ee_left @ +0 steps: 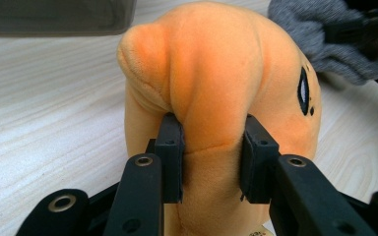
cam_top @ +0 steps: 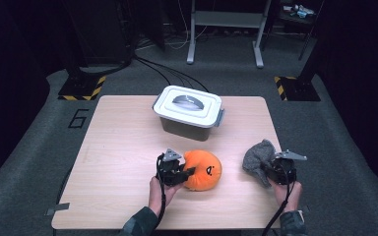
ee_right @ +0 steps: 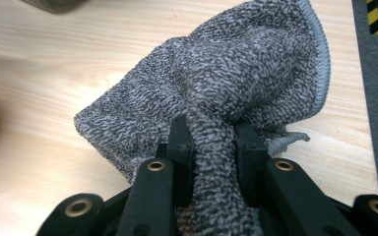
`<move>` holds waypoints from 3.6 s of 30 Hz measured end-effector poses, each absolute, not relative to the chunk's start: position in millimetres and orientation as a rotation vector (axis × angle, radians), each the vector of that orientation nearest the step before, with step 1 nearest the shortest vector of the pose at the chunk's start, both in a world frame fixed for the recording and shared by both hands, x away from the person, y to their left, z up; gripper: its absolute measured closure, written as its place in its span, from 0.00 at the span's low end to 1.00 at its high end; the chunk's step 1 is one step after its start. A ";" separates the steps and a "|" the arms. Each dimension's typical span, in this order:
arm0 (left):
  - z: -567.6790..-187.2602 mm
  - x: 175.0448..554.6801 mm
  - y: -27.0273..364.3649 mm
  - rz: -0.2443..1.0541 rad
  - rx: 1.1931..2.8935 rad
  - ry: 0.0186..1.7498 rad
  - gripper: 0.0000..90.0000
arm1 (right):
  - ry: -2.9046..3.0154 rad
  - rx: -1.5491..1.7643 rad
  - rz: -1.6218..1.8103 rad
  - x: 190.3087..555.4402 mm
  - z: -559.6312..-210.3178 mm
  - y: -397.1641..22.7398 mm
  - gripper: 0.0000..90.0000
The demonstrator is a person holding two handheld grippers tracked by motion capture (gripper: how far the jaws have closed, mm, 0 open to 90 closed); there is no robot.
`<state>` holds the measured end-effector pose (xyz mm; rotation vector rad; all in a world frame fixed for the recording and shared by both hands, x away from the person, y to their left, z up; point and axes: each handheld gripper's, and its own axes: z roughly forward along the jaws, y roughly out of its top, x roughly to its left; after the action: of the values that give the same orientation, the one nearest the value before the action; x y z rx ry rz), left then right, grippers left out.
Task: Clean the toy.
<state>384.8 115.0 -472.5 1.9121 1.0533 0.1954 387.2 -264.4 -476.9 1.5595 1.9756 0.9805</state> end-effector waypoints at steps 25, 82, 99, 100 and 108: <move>-474.5 376.7 109.7 0.285 1.978 1.002 0.75 | 2.248 1.265 1.214 370.7 -420.6 -175.1 0.81; -474.0 371.1 102.2 0.330 1.999 0.998 0.71 | 2.353 1.115 1.068 383.5 -429.9 -102.1 0.83; -477.9 367.0 115.4 0.244 2.007 0.986 0.78 | 2.303 1.168 1.123 388.3 -434.5 -115.6 0.83; -477.5 366.4 114.1 0.250 1.998 0.999 0.78 | 2.282 1.133 1.147 382.2 -424.6 -110.9 0.83; -478.9 365.7 117.2 0.249 2.003 0.995 0.80 | 2.359 1.045 1.073 379.3 -433.9 -86.3 0.84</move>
<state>365.7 117.2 -478.9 2.0026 0.9946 0.2495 379.3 -86.3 -433.9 1.0445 2.3586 1.0727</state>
